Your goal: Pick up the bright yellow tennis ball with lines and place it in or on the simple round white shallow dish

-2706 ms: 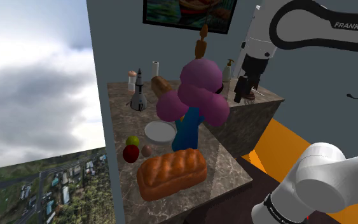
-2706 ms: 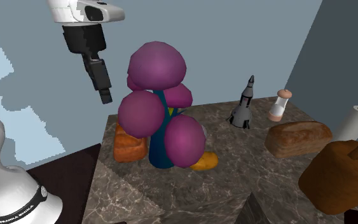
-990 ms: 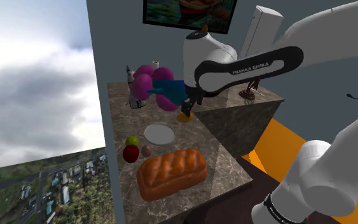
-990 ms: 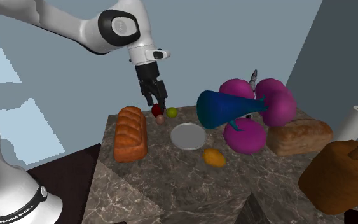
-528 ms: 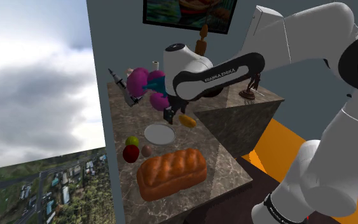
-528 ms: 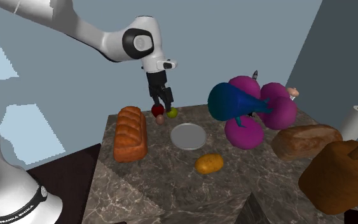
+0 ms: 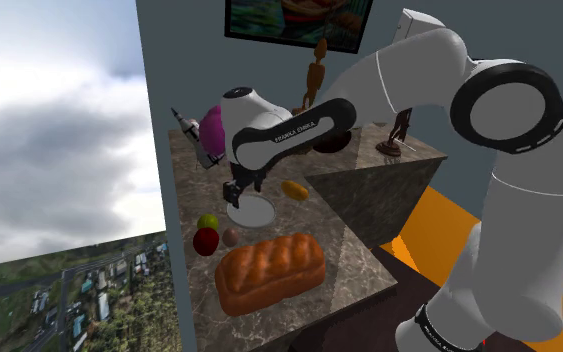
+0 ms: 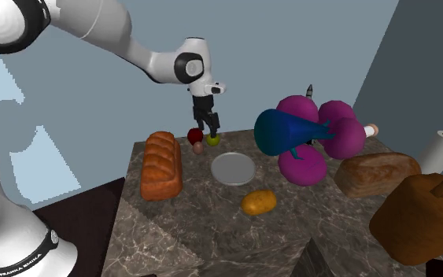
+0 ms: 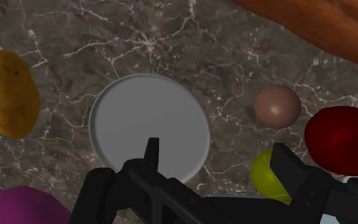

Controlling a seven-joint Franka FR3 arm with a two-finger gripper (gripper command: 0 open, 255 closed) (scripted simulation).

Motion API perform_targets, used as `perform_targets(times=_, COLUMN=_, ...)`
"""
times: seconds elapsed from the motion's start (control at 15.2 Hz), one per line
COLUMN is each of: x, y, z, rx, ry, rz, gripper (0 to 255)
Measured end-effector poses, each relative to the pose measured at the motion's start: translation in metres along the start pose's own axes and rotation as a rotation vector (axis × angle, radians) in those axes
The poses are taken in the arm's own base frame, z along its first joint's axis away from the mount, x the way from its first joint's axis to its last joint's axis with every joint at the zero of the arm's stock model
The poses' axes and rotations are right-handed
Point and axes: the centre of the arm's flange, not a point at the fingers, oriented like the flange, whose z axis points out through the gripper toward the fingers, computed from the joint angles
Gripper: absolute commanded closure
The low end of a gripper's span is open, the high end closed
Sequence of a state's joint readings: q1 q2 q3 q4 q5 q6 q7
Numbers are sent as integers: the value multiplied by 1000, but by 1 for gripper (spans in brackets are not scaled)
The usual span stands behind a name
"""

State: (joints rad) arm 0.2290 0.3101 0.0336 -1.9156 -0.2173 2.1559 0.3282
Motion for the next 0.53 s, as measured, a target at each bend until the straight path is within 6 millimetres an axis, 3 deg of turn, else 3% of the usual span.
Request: perform_targets(times=0.53, x=67, y=-63, z=42, rx=74, ry=-13, rz=20, gripper=0)
